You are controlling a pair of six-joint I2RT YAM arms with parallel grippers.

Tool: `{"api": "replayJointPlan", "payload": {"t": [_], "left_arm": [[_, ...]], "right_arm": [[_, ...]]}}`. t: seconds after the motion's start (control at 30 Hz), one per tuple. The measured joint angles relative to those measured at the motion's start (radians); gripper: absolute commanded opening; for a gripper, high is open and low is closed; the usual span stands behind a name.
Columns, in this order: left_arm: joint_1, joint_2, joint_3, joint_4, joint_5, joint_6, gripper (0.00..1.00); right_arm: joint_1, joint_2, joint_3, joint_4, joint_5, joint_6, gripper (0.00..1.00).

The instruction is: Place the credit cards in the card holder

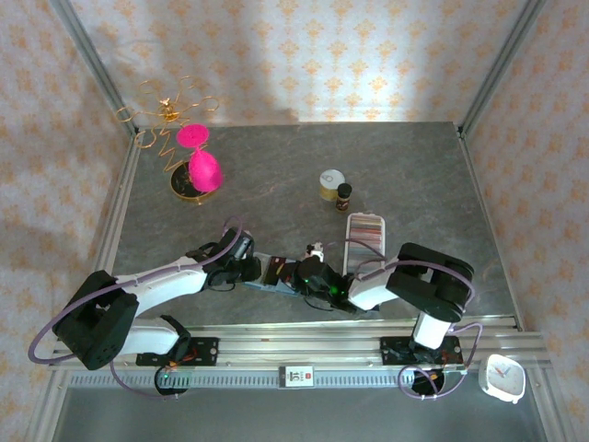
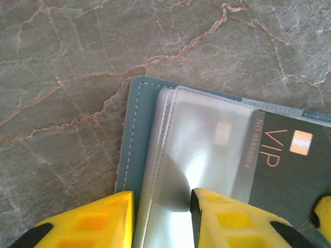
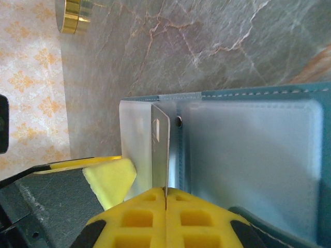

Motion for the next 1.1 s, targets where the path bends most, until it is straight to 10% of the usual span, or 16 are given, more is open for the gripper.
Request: {"api": "replayJointPlan", "payload": {"t": [1.0, 1.1], "left_arm": [[0.061, -0.155, -0.184, 0.210, 0.095, -0.137, 0.45], [0.063, -0.182, -0.184, 0.197, 0.093, -0.154, 0.45]], "right_arm": [[0.000, 0.105, 0.158, -0.060, -0.080, -0.059, 0.00], [0.000, 0.105, 0.158, -0.059, -0.082, -0.058, 0.14]]}}
